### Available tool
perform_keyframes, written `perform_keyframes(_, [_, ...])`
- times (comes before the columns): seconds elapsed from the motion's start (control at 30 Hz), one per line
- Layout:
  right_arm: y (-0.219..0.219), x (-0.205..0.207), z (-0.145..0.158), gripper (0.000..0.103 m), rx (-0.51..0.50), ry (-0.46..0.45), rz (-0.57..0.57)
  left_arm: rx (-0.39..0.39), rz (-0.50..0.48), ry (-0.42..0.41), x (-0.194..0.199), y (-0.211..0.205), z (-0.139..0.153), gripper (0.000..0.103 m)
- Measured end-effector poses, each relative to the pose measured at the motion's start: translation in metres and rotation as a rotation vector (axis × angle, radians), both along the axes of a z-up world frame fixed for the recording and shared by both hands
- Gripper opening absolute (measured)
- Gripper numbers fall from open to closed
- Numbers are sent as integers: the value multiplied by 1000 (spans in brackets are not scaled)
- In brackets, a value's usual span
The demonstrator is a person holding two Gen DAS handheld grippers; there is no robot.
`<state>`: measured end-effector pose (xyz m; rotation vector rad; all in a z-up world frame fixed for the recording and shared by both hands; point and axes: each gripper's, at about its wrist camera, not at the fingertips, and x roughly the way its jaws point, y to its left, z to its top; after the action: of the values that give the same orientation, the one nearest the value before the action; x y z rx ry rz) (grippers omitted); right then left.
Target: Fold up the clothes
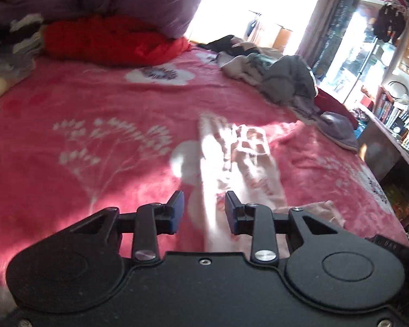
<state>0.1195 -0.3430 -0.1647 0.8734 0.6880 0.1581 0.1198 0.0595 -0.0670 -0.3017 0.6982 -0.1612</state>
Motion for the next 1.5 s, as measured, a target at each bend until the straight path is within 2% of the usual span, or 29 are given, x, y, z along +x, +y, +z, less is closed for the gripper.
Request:
perform_keyframes(0.1, [-5,5,-5,51,13,20,-24,41,-12,8,-17,5,-18,30])
perform_keyframes(0.17, [-5,6,-8,51,19,28,-39,57,-66,-14,-25,-3,-27,21])
perform_keyframes(0.3, [1,10,-8,51,-17,30,-41,104,-192,-47,-32,-26,-41,17])
perform_keyframes(0.43, [5,13,-7,51,-57,24,-36,147,-221,-20,-32,-32,-43,17])
perform_keyframes(0.57, [1,15,-7,51,-49,23,-37,189,-250,8,-33,-37,-45,17])
perform_keyframes(0.67, [2,18,-6,51,-75,21,-24,197,-249,17,-35,-36,-46,17])
perform_keyframes(0.93, [-3,21,-7,51,-65,23,-27,378,-308,14,-65,-53,-52,17])
perform_keyframes(1.03, [-4,21,-7,51,-63,24,-33,340,-304,-43,-65,-53,-51,17])
perform_keyframes(1.13, [-6,23,-6,51,-59,25,-43,366,-396,75,-57,-67,-71,17])
perform_keyframes(1.27, [-12,23,-6,51,-50,25,-64,292,-367,-1,-48,-59,-45,17])
perform_keyframes(1.37, [-14,24,-8,51,-41,28,-68,286,-303,-53,-12,-51,-30,17])
perform_keyframes(1.5, [-12,26,-9,51,-55,24,-65,252,-273,-30,38,-50,-43,17])
